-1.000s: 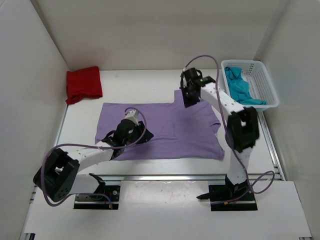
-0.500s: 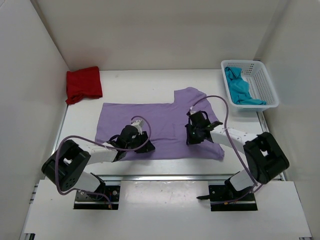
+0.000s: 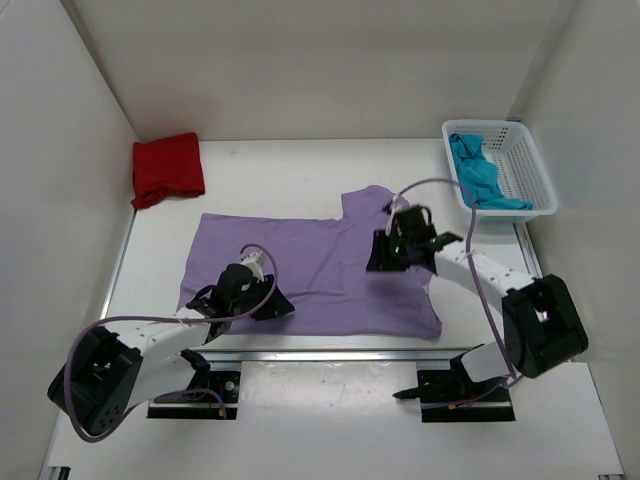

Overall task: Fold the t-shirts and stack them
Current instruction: Grap the side of the flattened tshirt furthest away from the robot with both arms

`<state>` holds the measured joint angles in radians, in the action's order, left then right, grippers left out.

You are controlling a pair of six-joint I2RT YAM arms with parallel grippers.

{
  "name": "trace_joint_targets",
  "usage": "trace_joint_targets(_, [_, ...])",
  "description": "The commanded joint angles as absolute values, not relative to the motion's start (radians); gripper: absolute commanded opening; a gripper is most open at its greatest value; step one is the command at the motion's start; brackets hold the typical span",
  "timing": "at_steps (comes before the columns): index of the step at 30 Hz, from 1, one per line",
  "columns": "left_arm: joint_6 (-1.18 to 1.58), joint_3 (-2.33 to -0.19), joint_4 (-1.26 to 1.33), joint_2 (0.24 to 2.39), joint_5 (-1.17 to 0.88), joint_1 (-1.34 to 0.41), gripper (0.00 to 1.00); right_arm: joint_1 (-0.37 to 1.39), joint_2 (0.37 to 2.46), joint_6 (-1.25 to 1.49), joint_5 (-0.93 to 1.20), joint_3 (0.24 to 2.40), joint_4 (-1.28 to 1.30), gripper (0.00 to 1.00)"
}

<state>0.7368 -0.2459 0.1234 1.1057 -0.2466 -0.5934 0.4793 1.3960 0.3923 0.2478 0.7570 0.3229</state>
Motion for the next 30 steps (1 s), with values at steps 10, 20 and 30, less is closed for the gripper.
trace_joint_targets(10, [0.707,-0.337,0.121,1.103,-0.273,-0.503,0.44,0.144,2.037,0.255,0.141,1.575,0.279,0.24])
trace_joint_targets(20, [0.702,-0.382,0.146,1.189,-0.275,-0.483,0.44,0.132,2.287,0.236,0.216,1.830,0.408,0.40])
trace_joint_targets(30, [0.707,-0.402,0.132,1.184,-0.262,-0.468,0.44,0.144,2.316,0.222,0.236,1.827,0.470,0.36])
